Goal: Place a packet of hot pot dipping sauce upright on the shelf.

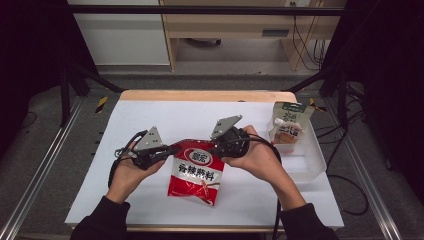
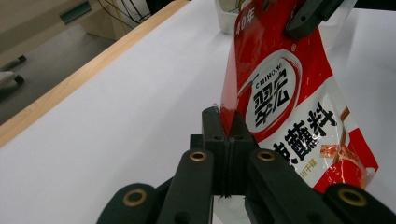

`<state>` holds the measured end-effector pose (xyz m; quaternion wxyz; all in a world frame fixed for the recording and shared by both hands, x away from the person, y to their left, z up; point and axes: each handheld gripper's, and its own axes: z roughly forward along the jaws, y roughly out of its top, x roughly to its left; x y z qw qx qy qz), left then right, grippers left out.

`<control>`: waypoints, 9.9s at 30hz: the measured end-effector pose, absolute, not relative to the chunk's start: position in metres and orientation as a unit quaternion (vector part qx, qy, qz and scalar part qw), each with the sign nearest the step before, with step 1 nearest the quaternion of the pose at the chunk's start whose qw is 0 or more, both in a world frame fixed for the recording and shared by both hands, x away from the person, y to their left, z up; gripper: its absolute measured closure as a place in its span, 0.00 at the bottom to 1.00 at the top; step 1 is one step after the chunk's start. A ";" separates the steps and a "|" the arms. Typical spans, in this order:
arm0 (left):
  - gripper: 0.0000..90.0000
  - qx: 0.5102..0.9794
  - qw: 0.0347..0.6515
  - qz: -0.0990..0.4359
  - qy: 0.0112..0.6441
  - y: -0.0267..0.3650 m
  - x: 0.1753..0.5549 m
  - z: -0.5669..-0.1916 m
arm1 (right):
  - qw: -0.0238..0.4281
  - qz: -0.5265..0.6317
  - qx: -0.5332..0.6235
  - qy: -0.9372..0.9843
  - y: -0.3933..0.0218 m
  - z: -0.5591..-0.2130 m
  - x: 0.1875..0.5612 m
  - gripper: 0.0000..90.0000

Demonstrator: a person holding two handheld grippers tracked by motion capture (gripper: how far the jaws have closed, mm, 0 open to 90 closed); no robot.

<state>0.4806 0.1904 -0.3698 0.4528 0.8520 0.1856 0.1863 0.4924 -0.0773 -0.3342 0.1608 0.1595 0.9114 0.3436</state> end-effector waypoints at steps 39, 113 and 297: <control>0.92 0.819 0.500 0.217 0.181 0.201 0.464 -0.336 | 0.130 0.232 0.106 0.958 -0.049 -0.286 0.505 1.00; 0.08 0.841 0.396 0.185 0.318 0.229 0.493 -0.446 | 0.194 0.221 0.158 0.943 -0.173 -0.190 0.505 1.00; 0.08 0.842 0.396 0.178 0.320 0.233 0.494 -0.448 | 0.332 0.312 0.403 0.794 -0.176 -0.214 0.534 0.19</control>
